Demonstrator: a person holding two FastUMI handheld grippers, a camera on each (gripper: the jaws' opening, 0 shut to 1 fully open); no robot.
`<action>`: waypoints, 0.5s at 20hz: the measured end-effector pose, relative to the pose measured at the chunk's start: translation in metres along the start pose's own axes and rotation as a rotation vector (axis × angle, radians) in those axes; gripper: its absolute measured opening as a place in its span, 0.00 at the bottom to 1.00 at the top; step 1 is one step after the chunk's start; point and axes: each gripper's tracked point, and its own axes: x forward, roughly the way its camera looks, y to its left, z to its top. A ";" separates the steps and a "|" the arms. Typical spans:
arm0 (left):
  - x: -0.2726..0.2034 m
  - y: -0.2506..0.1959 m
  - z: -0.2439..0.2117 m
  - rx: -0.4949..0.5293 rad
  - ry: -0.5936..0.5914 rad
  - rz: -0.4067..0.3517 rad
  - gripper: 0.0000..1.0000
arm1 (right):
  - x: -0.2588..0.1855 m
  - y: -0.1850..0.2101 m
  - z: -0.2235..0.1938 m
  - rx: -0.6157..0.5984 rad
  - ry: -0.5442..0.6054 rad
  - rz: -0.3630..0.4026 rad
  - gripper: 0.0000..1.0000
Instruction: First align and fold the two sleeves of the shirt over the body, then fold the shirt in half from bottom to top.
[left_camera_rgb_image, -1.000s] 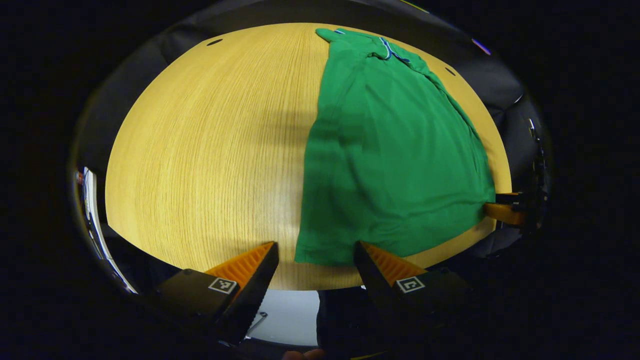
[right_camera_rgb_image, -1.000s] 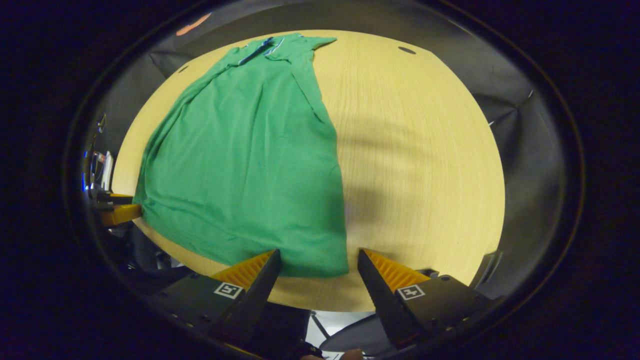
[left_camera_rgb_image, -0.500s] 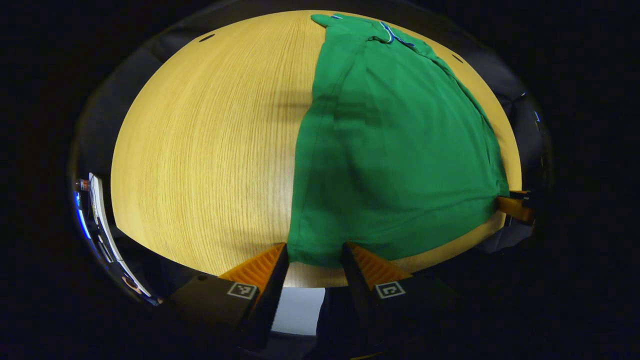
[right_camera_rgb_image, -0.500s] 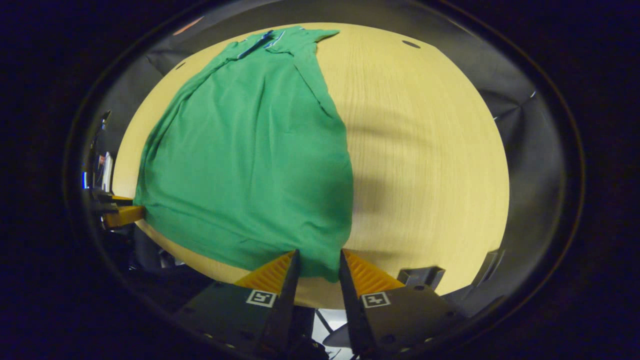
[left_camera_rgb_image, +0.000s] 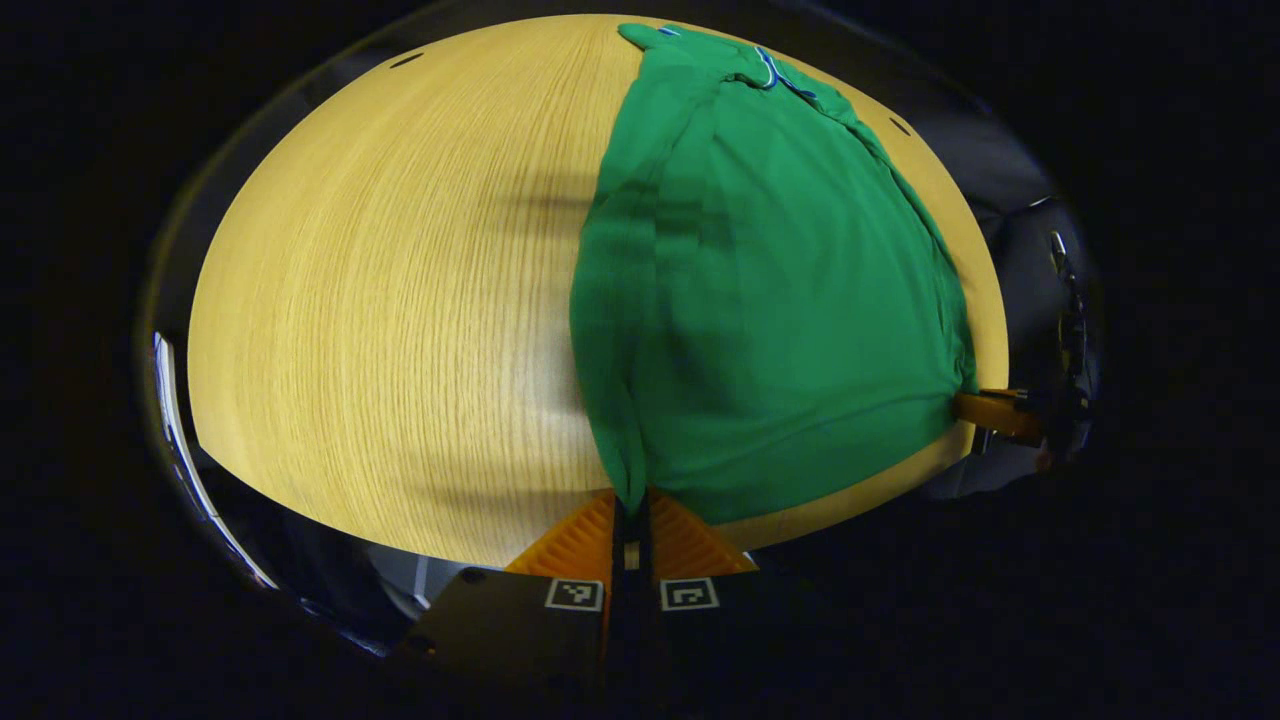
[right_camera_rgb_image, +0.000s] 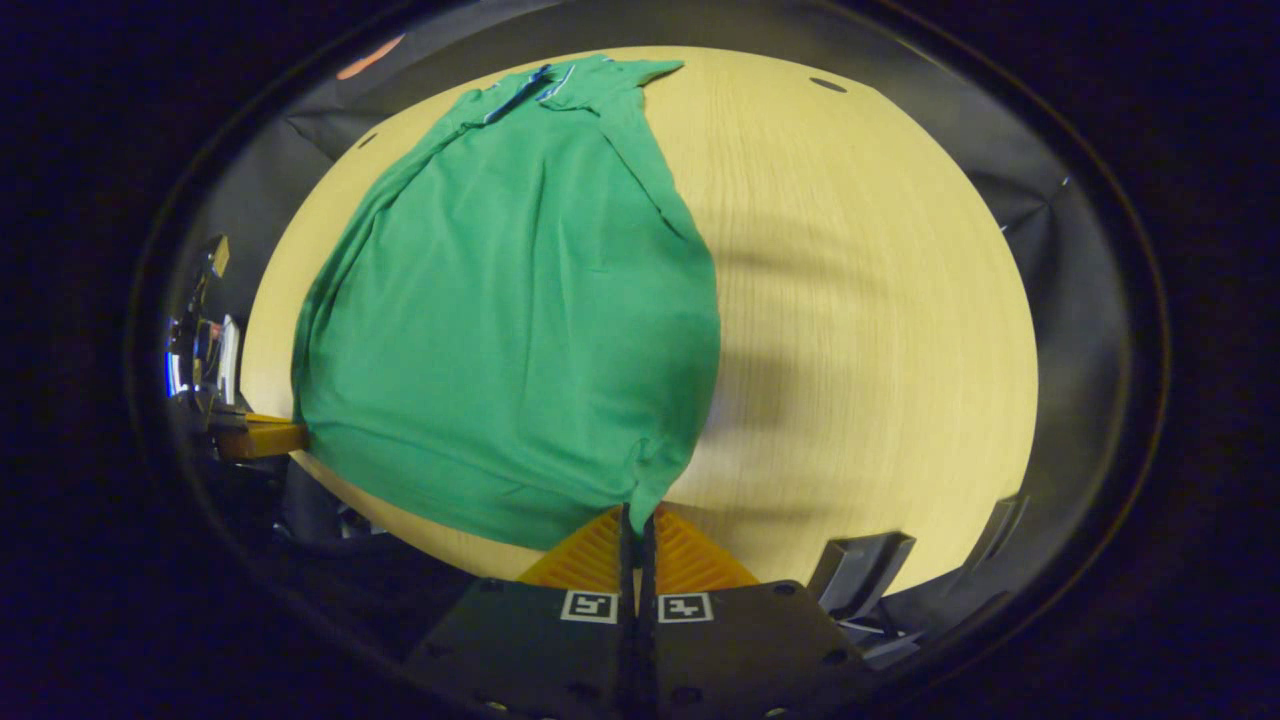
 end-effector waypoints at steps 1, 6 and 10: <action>-0.011 -0.004 0.012 -0.019 0.002 -0.017 0.06 | -0.001 -0.001 -0.001 0.000 0.002 -0.005 0.00; -0.093 -0.032 0.099 0.027 -0.053 -0.059 0.05 | -0.020 -0.002 0.007 0.052 -0.015 0.020 0.00; -0.168 -0.058 0.197 0.076 -0.135 -0.097 0.05 | -0.046 -0.006 0.024 0.053 -0.053 0.023 0.00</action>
